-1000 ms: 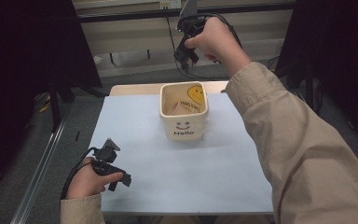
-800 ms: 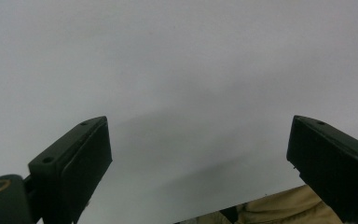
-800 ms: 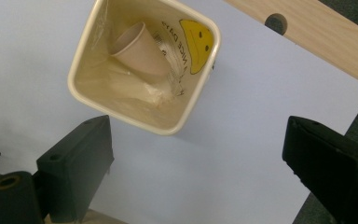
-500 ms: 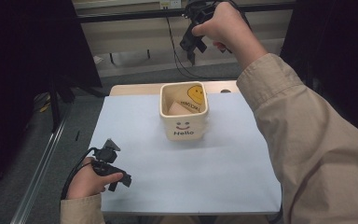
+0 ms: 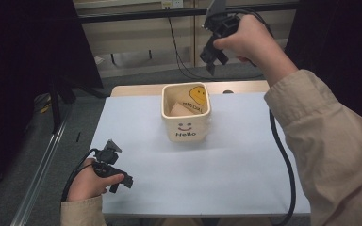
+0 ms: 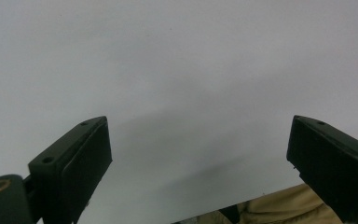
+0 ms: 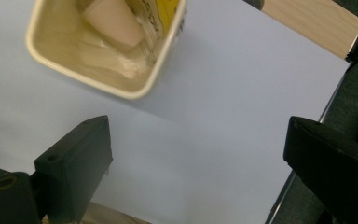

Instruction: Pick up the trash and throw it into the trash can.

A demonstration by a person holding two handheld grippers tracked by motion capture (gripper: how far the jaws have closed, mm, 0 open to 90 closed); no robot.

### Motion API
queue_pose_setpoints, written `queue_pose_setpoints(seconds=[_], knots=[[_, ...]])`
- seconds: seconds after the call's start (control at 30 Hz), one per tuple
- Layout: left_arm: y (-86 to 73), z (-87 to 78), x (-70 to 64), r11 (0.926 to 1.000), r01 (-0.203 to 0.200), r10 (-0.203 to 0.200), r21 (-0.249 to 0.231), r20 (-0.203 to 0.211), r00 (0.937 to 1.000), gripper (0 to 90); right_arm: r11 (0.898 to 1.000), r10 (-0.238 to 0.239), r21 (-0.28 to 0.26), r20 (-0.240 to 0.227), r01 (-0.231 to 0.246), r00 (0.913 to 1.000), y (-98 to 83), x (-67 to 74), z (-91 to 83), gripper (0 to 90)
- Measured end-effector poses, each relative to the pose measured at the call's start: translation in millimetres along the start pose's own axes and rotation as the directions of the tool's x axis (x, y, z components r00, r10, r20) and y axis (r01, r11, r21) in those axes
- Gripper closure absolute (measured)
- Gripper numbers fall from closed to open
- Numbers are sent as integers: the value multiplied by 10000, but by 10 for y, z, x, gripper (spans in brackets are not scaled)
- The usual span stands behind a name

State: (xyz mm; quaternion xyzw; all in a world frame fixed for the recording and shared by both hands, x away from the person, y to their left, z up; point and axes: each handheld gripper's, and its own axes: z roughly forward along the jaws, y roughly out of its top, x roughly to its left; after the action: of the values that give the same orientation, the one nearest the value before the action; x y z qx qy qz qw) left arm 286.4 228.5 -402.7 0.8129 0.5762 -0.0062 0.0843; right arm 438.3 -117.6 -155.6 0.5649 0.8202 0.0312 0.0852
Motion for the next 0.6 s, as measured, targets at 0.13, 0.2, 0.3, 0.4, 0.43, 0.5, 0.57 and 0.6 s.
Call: queue_pose_setpoints(seconds=[0.13,0.2,0.3,0.4,0.43,0.5,0.57,0.6], knots=[[6,-5,4,9999,-102,102,34,-48,9999,63,10000,-17,67,117,16,9999,-234,-93,133,77],[12,-11,3,9999,-109,109,32,-47,9999,63,9999,-97,92,170,96,9998,-359,-129,209,78],[16,-14,-8,9999,-97,98,100,-33,9999,63,9996,-230,181,251,226,9994,-545,-161,330,80],[17,-19,-6,9999,-101,102,92,-51,9999,63,9997,-130,201,150,127,9998,-725,-192,439,77],[13,-17,-13,10000,-64,64,30,-70,10000,63,9997,-22,231,176,18,9998,-782,-202,477,74],[9,-25,-12,9998,-179,179,-8,-111,9998,63,9997,33,241,146,-37,9999,-881,-223,553,71],[5,-31,-16,9998,-190,189,-88,-72,9998,62,9996,89,264,8,-89,10000,-1006,-250,671,73],[3,-36,-21,9999,-138,138,-42,-1,9999,63,9996,65,277,22,-66,10000,-1060,-259,721,74]])
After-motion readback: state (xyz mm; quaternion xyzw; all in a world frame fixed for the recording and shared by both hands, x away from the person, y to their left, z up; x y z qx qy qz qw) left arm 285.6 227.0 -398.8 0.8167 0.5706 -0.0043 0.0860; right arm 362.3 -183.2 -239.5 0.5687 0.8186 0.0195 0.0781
